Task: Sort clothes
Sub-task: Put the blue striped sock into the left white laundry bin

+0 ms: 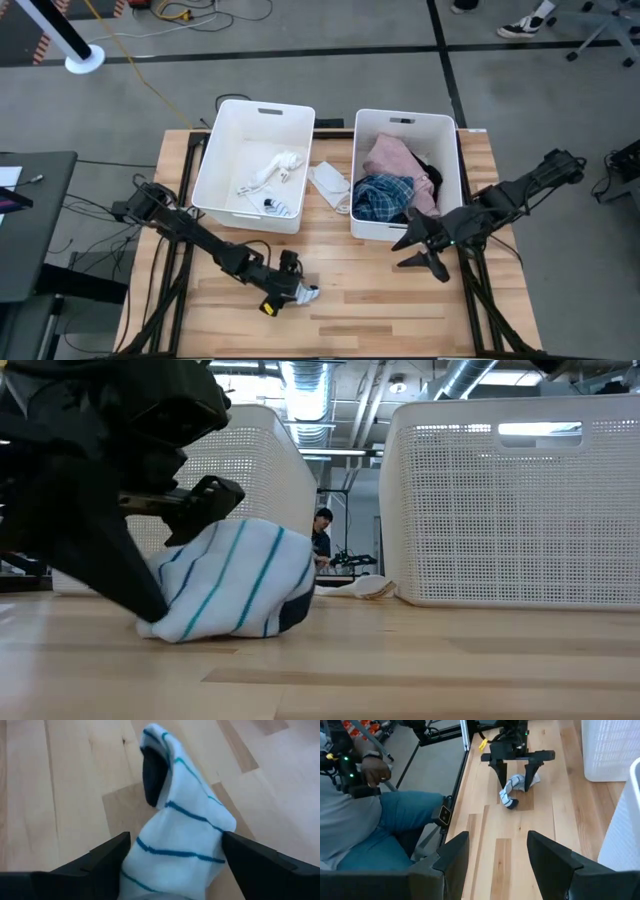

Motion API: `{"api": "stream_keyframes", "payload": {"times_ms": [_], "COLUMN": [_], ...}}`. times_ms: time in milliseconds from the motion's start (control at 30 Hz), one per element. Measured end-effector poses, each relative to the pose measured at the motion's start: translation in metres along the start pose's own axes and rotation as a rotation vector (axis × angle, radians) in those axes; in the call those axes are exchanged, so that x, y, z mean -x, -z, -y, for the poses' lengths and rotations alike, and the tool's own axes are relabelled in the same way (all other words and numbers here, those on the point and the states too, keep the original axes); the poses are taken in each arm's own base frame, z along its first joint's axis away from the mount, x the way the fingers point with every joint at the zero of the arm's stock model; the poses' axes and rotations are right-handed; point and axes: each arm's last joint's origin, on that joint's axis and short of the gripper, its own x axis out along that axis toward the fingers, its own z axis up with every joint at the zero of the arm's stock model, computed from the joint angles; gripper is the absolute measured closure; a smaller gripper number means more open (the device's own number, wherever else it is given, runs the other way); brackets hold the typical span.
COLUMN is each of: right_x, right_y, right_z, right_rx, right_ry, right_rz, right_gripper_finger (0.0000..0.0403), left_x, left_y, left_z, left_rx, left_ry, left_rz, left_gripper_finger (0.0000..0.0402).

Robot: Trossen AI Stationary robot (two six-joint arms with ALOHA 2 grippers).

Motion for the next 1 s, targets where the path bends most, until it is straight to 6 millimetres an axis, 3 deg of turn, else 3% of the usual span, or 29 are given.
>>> {"api": "stream_keyframes", "payload": {"times_ms": [233,633,1000], "right_x": [-0.013,-0.019,-0.018], "right_y": [0.002,0.004,0.007], "right_z": [-0.001,-0.002,-0.008], "right_rx": [0.004,-0.026,-0.024], "right_ry": [0.021,0.024,-0.001], "right_rz": [-0.037,-0.056,-0.066], "right_gripper_finger": [0.0186,0.0186,0.0186], "left_x": [0.000,0.001,0.003], "left_y": [0.000,0.002,-0.003], "left_z": [0.000,0.004,0.006], "left_rx": [-0.005,-0.056,-0.072], "left_ry": [0.003,0.024,0.041], "left_rz": [-0.003,-0.021,-0.006], "left_gripper_finger": [0.0180,0.0384,0.0398]}}
